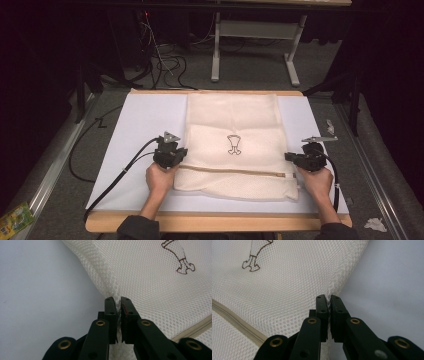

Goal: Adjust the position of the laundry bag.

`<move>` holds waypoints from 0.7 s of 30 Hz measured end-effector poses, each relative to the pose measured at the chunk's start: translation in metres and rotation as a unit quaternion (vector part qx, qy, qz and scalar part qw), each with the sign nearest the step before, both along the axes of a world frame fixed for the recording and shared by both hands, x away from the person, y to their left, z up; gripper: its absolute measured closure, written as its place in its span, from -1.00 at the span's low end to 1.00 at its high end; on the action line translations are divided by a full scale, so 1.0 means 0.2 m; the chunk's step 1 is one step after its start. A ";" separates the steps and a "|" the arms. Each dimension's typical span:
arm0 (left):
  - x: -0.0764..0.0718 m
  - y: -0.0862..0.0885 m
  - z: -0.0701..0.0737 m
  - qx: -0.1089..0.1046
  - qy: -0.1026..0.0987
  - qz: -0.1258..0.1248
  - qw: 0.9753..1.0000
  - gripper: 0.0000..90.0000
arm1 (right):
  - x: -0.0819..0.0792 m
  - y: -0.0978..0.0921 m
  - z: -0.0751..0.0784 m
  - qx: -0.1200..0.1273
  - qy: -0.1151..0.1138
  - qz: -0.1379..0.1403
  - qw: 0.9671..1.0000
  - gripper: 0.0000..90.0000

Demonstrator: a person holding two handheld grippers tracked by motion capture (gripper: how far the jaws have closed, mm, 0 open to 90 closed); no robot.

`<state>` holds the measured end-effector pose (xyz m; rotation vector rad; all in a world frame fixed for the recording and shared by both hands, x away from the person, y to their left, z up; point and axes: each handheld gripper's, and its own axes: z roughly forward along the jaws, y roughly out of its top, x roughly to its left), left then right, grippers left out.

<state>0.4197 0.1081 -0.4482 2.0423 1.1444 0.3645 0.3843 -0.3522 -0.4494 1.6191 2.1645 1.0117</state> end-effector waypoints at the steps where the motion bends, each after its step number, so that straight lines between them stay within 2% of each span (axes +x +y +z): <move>1: 0.00 0.01 0.00 0.002 -0.001 0.001 1.000 0.89 | 0.00 0.01 0.00 0.001 -0.002 0.003 1.000 0.94; 3: -0.01 0.04 -0.01 0.006 0.006 0.006 1.000 0.89 | 0.00 0.04 -0.01 0.004 -0.002 0.008 1.000 0.94; 7: -0.02 0.07 0.01 0.012 -0.001 0.006 1.000 0.89 | -0.01 0.06 -0.02 0.006 -0.006 0.015 1.000 0.94; 12: -0.05 0.12 -0.01 0.007 -0.007 0.021 1.000 0.88 | 0.00 0.10 -0.02 0.015 -0.010 0.022 1.000 0.94; 13: -0.05 0.15 -0.02 0.001 -0.009 0.030 1.000 0.87 | 0.00 0.12 -0.02 0.020 -0.010 0.026 0.999 0.94; 16: -0.06 0.17 -0.03 -0.002 -0.003 0.039 0.999 0.87 | 0.00 0.15 -0.03 0.016 -0.011 0.031 0.999 0.94; 21: -0.07 0.21 -0.03 0.015 -0.009 0.043 0.999 0.87 | -0.01 0.19 -0.05 0.030 -0.021 0.035 0.999 0.94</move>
